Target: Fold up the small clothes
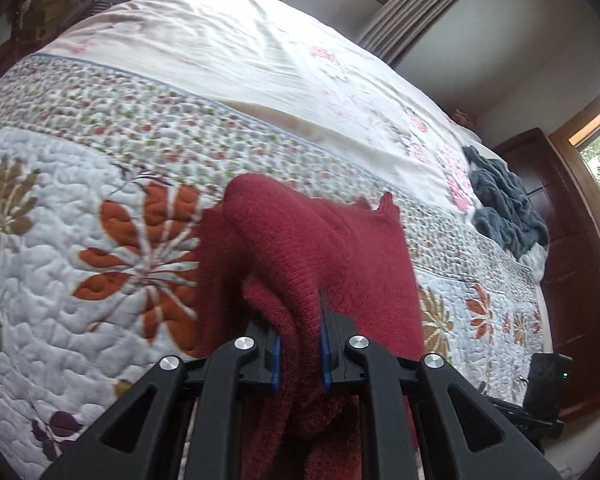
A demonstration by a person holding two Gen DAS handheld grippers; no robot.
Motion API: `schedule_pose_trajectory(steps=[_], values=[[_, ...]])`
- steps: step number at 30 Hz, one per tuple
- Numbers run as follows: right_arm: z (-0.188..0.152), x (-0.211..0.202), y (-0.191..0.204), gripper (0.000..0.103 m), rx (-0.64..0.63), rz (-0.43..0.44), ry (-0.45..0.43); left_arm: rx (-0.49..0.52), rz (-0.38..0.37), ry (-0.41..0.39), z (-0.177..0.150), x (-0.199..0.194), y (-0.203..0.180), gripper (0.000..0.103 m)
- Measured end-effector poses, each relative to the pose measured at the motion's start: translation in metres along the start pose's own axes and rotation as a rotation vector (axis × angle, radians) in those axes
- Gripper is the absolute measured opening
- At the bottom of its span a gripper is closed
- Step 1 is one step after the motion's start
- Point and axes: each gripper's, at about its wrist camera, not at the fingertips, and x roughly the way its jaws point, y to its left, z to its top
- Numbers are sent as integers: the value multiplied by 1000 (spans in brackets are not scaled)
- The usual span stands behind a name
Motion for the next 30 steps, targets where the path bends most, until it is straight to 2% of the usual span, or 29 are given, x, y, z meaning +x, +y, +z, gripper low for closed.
schedule_pose_trajectory(steps=[8,11,14,15,18,20,24,27,28,29,30], values=[[-5,19,16,35,-26,0,41,-46,25,69,-13,38,29,15],[-7,24,19,35,-35,-10,56,-83,1,80,-15,41,38,20],[-10,25,24,35,-42,-1,65,-114,-17,77,-17,27,39,23],[-11,25,25,35,-46,3,67,-109,-11,68,-19,19,38,27],[-12,28,27,38,-39,37,74,-45,0,24,-36,-14,24,39],[-13,34,28,47,-19,68,88,-9,-14,16,-49,-28,13,43],[-16,50,30,48,9,107,127,36,13,40,-70,-31,2,44],[-18,65,27,48,45,109,157,46,87,67,-78,-18,5,38],[-19,69,26,43,58,109,170,38,90,79,-80,-14,10,30],[-20,70,24,34,63,117,178,26,86,91,-81,-10,14,15],[-20,69,25,30,61,121,179,2,72,95,-82,-8,20,14]])
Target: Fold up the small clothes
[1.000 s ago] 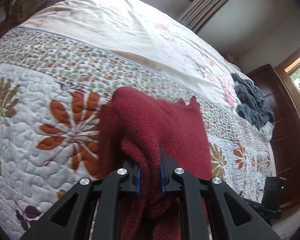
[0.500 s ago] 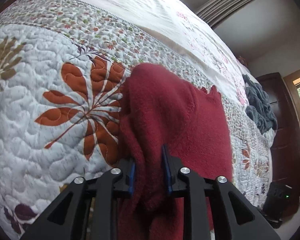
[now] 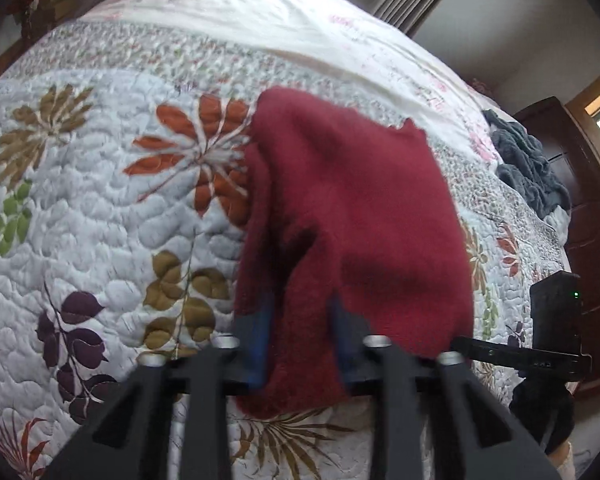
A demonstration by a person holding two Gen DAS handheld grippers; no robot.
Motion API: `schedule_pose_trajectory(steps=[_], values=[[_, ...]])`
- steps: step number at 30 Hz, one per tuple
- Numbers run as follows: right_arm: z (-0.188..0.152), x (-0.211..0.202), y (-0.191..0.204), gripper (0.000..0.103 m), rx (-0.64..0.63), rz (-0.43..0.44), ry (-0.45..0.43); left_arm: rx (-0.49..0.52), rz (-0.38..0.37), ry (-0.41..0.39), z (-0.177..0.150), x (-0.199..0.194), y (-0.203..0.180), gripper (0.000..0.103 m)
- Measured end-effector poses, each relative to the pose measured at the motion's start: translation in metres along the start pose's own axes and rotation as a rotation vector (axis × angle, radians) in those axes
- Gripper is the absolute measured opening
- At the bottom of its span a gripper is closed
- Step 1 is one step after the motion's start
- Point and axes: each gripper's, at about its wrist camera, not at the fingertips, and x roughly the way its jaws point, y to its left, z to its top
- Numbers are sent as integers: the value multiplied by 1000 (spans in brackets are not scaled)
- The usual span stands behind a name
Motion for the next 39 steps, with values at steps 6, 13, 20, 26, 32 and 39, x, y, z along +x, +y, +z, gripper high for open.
schedule_pose_trajectory(steps=[6,13,20,26,32,39], values=[[-6,-17,13,20,-63,-34,-15,-39,-52,0,-2,2,17,13],[-9,4,-2,20,-31,-72,9,-54,-61,16,-9,15,26,14],[-7,-11,12,33,-90,-97,2,-60,-79,22,-2,-9,23,30],[0,-23,11,40,-95,-94,-32,-78,-79,-69,37,-23,20,44],[4,-21,7,40,-90,-108,-34,-91,-26,-77,90,14,12,46],[2,-10,8,40,-91,-119,-32,-80,-32,-85,114,30,0,12]])
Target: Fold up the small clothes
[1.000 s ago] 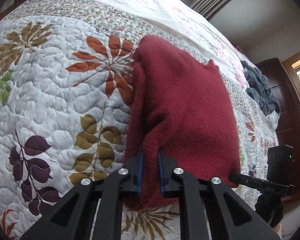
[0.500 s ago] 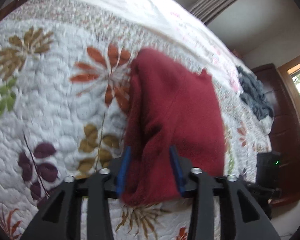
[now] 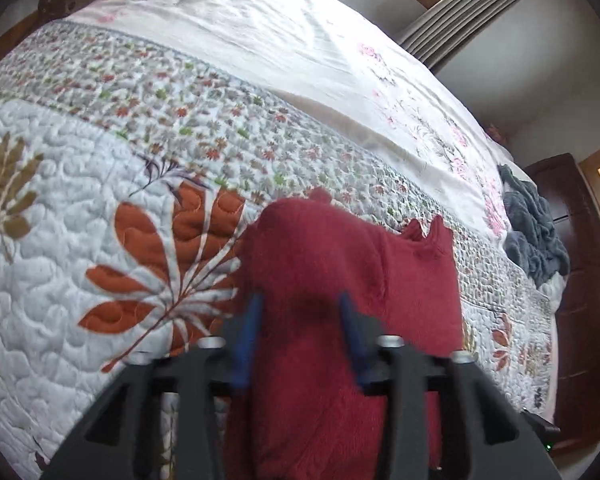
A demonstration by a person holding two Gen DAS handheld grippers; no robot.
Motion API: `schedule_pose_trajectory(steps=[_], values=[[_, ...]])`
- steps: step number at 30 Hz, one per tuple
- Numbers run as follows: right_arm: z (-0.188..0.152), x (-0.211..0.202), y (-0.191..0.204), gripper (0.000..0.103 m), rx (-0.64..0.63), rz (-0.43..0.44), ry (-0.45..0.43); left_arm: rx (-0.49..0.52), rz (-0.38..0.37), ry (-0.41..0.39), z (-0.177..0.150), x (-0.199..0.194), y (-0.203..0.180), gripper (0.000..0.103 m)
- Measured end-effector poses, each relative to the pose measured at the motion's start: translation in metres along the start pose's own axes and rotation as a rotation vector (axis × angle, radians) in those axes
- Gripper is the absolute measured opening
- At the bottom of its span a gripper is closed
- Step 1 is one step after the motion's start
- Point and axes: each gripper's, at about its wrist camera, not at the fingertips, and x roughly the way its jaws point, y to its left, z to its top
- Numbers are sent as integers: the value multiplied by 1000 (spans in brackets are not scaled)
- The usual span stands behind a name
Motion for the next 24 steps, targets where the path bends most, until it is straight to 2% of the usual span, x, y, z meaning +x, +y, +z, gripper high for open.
schedule_pose_trajectory(steps=[2,4,5,6,8,10,12,14,17,18,19,21,24], values=[[0,1,2,40,-8,-3,-3,32,-13,-60,1,-13,-6,10],[-2,3,4,40,-16,-4,-6,91,20,-118,-3,-23,-11,10],[-2,4,4,40,-15,-4,-5,101,42,-118,-3,-22,-10,10],[-3,6,5,40,-13,-3,-4,106,85,-92,-5,-15,-5,10],[-3,9,5,40,-6,-1,0,80,123,-36,-8,1,8,10],[-3,11,5,40,-2,0,4,49,135,-2,-11,13,21,11],[-3,12,6,40,2,-2,6,28,118,-1,-13,11,25,14],[-3,10,9,40,-5,-10,5,13,104,-18,-14,-1,23,17],[-2,2,12,40,-13,-16,-11,59,133,-55,-22,-27,11,21],[-3,-2,14,40,-15,-13,-22,87,124,-72,-29,-40,5,25],[-4,-8,17,40,-20,-5,-37,102,119,-79,-36,-47,-1,34],[-5,-15,21,40,-28,0,-55,136,115,-79,-50,-59,-10,40],[-7,-17,27,40,-46,-31,-69,181,99,-35,-77,-62,-20,41]])
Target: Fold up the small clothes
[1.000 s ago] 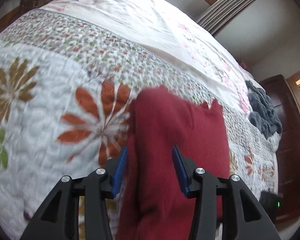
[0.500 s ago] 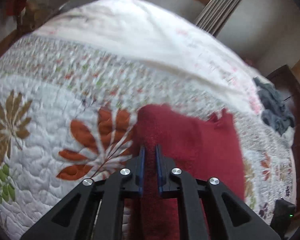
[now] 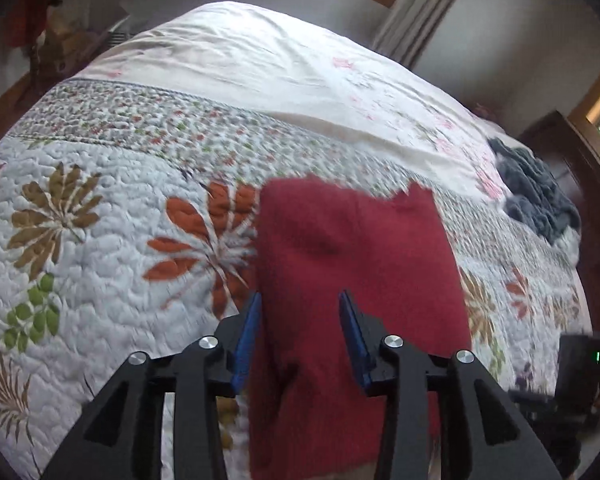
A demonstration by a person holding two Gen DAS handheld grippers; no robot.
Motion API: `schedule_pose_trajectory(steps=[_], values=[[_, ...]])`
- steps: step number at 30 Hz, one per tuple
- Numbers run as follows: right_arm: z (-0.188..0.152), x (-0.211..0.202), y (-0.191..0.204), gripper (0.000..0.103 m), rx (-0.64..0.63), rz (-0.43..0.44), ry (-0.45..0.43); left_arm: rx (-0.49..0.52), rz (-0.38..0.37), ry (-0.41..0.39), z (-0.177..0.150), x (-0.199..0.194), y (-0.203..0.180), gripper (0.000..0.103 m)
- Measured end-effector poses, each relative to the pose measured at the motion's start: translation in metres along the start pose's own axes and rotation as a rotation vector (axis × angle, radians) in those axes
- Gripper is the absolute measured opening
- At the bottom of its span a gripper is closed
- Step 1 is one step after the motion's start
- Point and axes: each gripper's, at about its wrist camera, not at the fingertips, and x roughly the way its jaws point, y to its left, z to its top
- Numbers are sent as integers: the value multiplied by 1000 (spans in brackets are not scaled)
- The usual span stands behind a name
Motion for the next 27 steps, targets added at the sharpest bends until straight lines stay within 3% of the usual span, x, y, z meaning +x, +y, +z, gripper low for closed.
schedule_pose_trajectory(steps=[5,13,16,19,21,27], values=[[-6,14,3,40,-7,-48,32,-24,25,82,-24,29,10,39],[-7,36,1,40,12,-66,73,-85,-24,120,-32,41,29,53],[-3,25,2,40,-11,-56,58,-70,-54,107,-25,27,30,53],[3,12,-2,44,-9,-35,29,-103,-114,95,-12,22,37,69],[9,8,-4,49,6,-14,13,-131,-148,105,-2,27,42,71],[31,3,-14,50,32,-6,-17,-177,-230,183,22,62,51,71]])
